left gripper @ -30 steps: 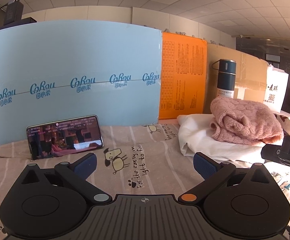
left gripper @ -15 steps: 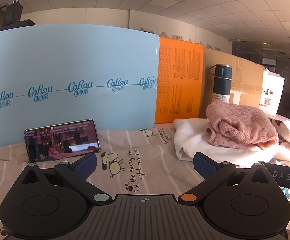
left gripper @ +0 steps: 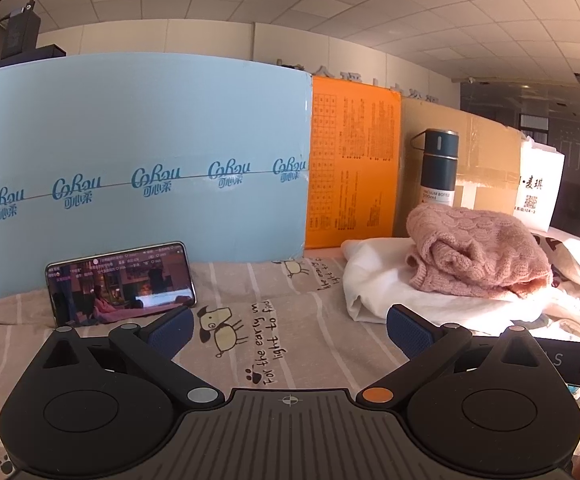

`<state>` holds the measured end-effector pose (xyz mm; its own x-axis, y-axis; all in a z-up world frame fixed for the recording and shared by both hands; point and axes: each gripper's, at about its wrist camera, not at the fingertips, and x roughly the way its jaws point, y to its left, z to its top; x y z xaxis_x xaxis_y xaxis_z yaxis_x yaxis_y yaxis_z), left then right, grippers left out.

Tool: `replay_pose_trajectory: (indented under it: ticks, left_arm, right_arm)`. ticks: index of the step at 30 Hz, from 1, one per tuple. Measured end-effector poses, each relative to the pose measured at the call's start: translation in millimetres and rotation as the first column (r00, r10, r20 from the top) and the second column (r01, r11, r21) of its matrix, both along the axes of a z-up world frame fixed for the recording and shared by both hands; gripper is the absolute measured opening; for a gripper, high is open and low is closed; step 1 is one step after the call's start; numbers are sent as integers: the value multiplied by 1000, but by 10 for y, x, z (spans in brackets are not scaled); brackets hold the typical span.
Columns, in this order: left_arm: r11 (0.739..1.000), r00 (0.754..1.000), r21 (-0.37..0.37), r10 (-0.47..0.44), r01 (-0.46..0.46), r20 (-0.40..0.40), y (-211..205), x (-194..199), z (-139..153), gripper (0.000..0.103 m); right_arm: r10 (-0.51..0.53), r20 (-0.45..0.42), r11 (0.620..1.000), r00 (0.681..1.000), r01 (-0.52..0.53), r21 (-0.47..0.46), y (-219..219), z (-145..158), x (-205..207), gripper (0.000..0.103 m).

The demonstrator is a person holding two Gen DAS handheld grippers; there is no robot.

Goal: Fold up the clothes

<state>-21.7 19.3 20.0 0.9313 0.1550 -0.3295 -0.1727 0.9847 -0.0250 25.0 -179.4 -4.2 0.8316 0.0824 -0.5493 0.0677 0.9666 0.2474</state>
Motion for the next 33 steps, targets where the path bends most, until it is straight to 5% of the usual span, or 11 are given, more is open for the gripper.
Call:
replay_pose_trajectory:
  ticks: [33]
  left_arm:
    - [1000, 1000, 0, 3, -3, -4, 21, 26, -39, 103]
  right_arm:
    - [-4, -18, 999, 1000, 3, -50, 51, -43, 32, 103]
